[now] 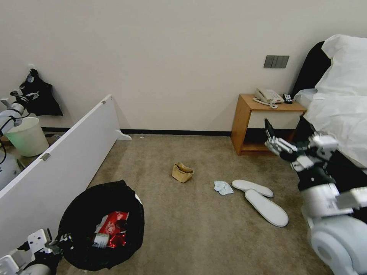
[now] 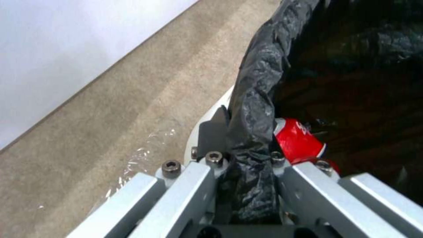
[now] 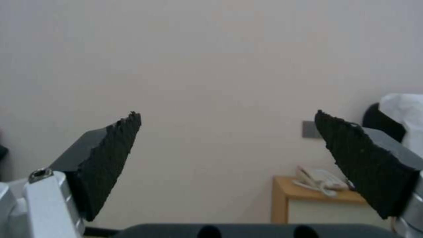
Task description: Pick up the trash bin, then pick up the garbage from the floor and place it into the trash bin.
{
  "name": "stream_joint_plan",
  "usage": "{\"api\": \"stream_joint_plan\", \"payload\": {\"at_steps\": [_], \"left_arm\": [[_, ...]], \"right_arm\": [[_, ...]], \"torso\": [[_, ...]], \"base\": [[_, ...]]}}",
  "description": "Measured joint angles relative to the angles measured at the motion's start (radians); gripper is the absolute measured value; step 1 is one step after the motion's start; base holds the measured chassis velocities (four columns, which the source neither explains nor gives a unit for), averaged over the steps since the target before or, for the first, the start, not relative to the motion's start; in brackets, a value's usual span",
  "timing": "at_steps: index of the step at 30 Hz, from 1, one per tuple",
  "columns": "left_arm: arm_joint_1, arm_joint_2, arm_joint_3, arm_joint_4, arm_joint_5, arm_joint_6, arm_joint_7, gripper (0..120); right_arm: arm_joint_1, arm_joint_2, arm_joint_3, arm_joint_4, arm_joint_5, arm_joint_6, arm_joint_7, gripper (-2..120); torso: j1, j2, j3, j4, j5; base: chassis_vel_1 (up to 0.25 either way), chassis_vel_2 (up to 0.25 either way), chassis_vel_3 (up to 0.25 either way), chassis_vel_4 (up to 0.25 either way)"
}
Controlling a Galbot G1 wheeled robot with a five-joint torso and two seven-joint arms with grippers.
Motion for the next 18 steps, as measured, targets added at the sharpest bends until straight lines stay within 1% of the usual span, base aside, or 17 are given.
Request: {"api": "stream_joint_plan", "payload": {"at_steps": [2, 4, 5, 6, 8, 11, 13, 18], "left_arm": [[0.002, -0.008, 0.008, 0.003, 0.022, 0.0, 0.018, 2], [0.003, -0.01, 0.01, 0.004, 0.027, 0.0, 0.022, 2], [0.002, -0.014, 0.013, 0.004, 0.033, 0.0, 0.027, 2], [0.002, -0.014, 0.013, 0.004, 0.033, 0.0, 0.027, 2], [-0.001, -0.02, 0.014, 0.002, 0.035, 0.0, 0.03, 2], [-0.001, -0.022, 0.013, 0.001, 0.035, 0.0, 0.03, 2], [0.0, -0.023, 0.008, -0.004, 0.034, 0.0, 0.03, 2], [0.0, -0.023, -0.001, -0.007, 0.033, 0.0, 0.037, 2]], "right_arm": [[-0.049, 0.036, 0.004, 0.002, -0.039, 0.022, -0.007, 100], [-0.06, 0.049, 0.003, 0.002, -0.053, 0.028, -0.008, 100], [-0.073, 0.075, -0.002, 0.001, -0.081, 0.038, -0.011, 100], [-0.073, 0.075, -0.002, 0.001, -0.081, 0.038, -0.011, 100], [-0.088, 0.131, -0.015, -0.001, -0.122, 0.046, -0.011, 100], [-0.095, 0.15, -0.019, -0.001, -0.138, 0.047, -0.011, 100], [-0.107, 0.185, -0.025, -0.003, -0.173, 0.059, -0.01, 100], [-0.104, 0.21, -0.024, -0.014, -0.195, 0.063, -0.007, 100]], "torso": [[0.0, 0.0, 0.0, 0.0003, -0.0002], [0.0, 0.0, 0.0, 0.0002, -0.0002], [0.0, 0.0, 0.0, 0.0002, 0.0], [0.0, 0.0, 0.0, 0.0002, 0.0], [0.0, 0.0, 0.0, 0.0003, -0.0002], [0.0, 0.0, 0.0, 0.0003, -0.0001], [0.0, 0.0, 0.0, 0.0001, -0.0001], [0.0, 0.0, 0.0, 0.0003, -0.0002]], "base": [[0.0, 0.0, 0.0, 0.0], [0.0, 0.0, 0.0, 0.0], [0.0, 0.0, 0.0, 0.0], [0.0, 0.0, 0.0, 0.0], [0.0, 0.0, 0.0, 0.0], [0.0, 0.0, 0.0, 0.0], [0.0, 0.0, 0.0, 0.0], [0.0, 0.0, 0.0, 0.0]]}}
